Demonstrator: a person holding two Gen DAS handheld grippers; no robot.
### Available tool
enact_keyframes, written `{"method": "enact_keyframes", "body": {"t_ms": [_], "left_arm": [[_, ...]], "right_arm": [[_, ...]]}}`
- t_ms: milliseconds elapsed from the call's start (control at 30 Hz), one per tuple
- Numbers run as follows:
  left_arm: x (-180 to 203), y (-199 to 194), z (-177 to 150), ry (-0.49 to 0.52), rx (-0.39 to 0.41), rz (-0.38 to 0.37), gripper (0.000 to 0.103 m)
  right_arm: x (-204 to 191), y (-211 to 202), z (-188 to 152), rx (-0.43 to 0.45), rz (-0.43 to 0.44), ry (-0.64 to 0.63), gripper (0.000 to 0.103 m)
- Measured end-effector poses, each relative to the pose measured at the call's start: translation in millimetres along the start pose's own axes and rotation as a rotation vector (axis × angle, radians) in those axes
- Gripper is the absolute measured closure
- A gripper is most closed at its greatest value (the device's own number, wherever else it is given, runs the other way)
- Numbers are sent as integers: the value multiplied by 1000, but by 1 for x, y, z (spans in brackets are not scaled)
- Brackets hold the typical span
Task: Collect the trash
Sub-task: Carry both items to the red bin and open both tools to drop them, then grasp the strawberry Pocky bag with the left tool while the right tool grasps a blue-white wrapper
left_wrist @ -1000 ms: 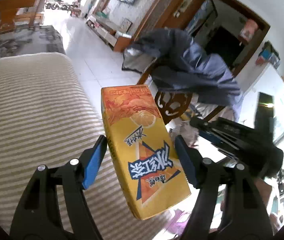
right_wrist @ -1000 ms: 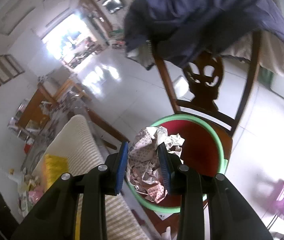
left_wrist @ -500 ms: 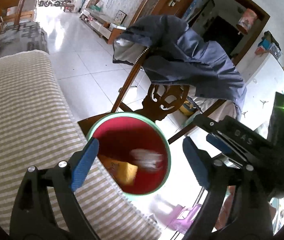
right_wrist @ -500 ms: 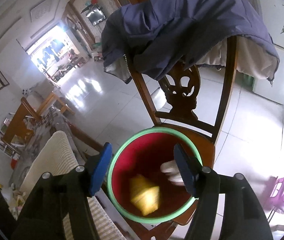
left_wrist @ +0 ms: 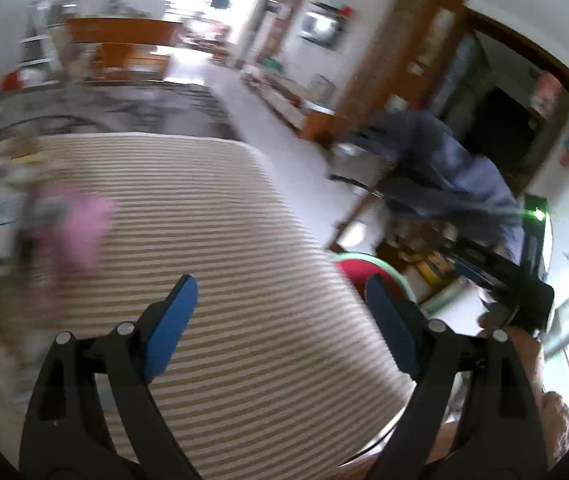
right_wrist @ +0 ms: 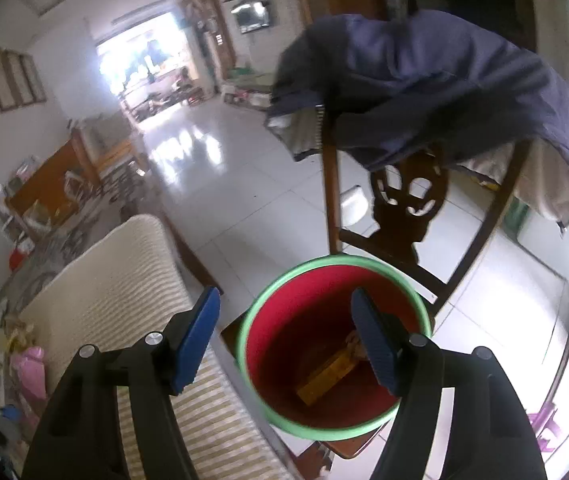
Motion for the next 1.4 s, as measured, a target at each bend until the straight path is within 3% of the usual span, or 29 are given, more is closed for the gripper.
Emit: {"method": "enact_keyframes", "body": {"t_ms": [167,333,433,567,867,1200,1400], "left_arm": [[-97,-57,-9,-136,46,166,20],[-197,-112,-30,-351,112,331,20],[-245,-124,-51,-477,100,407,20],[-276,-117,-70,-623,69,372,20],[-276,-84,-67,-707,38,286,14],[-274,-79,-68,-762,35,238,12],[-277,-94,-81,-790,44,236,12]], "right_arm": [[-36,1,-8,-15,42,-80,32],[-80,-4,-21,-28,113,-137,30],[-107,-9,-32,-35,182,-143,28],[-158,-12,-62,-83,302,-203,27],[-254,-23,-125,-164,496,-409,24],[-286,-30,-158,-204,573,-495,22],[-305,-30,-178,-336,709,-419,21]]}}
Point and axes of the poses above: each gripper's, at about its wrist camera, not at the fingertips, and y roughly the way its jaws point, x to its right, z to its top, the point moved 10 cm from there along y, roughly the way its jaws point, and after that the axes turned 1 degree about -y, right-handed, at the moved point
